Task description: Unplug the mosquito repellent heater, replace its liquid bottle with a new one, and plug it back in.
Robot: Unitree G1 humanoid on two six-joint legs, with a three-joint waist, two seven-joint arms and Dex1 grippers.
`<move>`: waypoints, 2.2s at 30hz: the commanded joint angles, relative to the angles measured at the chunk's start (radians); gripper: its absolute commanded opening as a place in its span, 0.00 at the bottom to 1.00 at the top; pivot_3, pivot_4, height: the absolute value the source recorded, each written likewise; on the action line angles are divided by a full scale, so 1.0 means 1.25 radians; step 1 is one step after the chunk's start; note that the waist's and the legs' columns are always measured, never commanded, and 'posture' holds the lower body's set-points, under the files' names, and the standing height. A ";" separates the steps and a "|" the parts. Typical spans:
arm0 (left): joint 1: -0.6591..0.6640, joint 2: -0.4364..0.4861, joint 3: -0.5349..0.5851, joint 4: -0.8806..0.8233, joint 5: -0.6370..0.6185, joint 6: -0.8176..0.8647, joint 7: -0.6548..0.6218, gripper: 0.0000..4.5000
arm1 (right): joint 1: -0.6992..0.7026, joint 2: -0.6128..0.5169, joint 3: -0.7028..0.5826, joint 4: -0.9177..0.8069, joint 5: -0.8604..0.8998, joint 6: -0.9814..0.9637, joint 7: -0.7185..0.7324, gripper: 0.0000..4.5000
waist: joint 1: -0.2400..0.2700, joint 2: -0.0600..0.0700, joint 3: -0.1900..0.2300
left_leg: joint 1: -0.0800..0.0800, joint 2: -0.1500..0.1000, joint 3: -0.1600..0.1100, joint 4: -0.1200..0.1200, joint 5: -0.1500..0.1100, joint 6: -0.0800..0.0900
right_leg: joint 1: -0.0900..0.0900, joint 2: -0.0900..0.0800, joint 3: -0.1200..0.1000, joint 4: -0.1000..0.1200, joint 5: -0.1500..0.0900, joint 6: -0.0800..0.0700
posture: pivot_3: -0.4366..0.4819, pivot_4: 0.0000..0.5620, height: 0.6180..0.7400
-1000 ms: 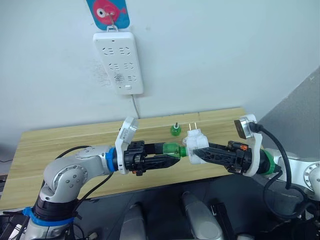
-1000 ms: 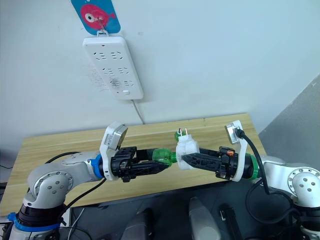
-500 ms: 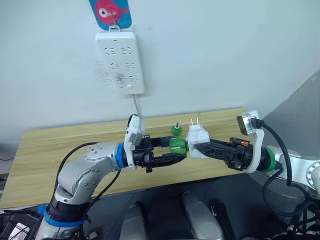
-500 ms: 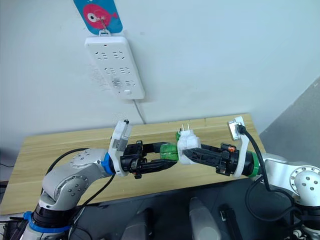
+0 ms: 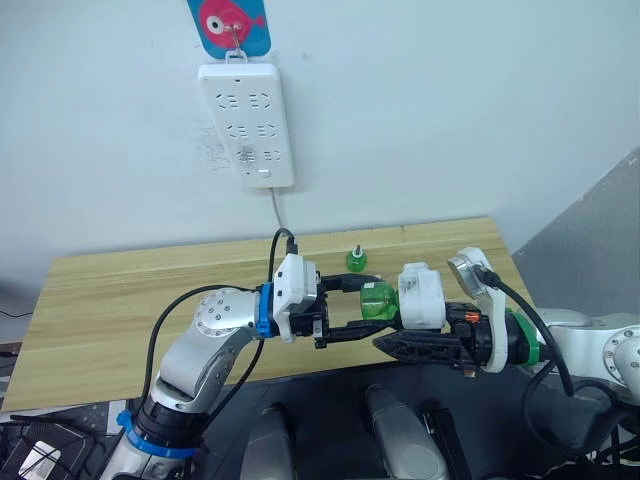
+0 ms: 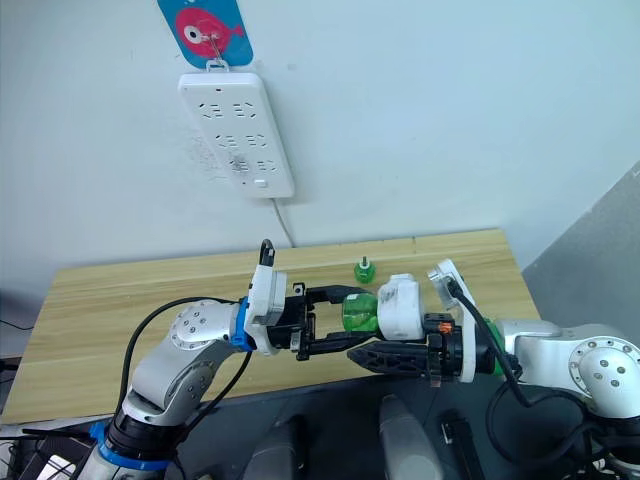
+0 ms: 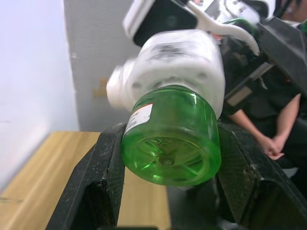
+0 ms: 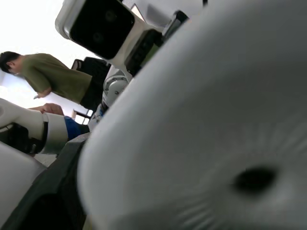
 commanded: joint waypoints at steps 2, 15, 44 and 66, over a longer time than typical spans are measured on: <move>-0.019 -0.031 0.016 -0.004 -0.001 -0.028 0.034 0.53 | 0.009 -0.028 -0.008 -0.067 -0.069 0.004 0.069 1.00 | 0.000 0.000 0.000 | 0.000 0.000 0.000 0.000 0.000 0.000 | 0.000 0.000 0.000 0.000 0.000 0.000 | 0.26 0.46 1.00; -0.005 0.037 0.050 -0.028 -0.108 0.131 0.012 0.53 | 0.197 -0.201 -0.214 -0.020 -0.375 -0.105 0.405 0.46 | 0.002 0.000 0.000 | 0.000 0.000 0.000 0.001 0.000 0.000 | 0.000 0.000 0.000 0.000 0.001 0.002 | 0.25 0.46 1.00; -0.029 0.081 0.053 -0.020 -0.166 0.264 0.028 0.53 | -0.099 0.000 -0.090 -0.056 -0.169 0.003 0.228 0.00 | -0.004 0.000 0.000 | 0.000 0.000 0.001 0.001 0.000 0.000 | 0.001 0.000 0.001 0.000 0.001 0.001 | 0.24 0.47 1.00; 0.000 0.095 0.054 -0.082 -0.233 0.337 -0.007 0.53 | -0.197 0.102 -0.058 0.082 -0.379 -0.039 0.187 0.00 | -0.003 0.000 0.000 | 0.000 0.000 0.000 0.000 0.000 0.000 | 0.000 0.000 0.001 0.000 0.002 0.004 | 0.26 0.48 1.00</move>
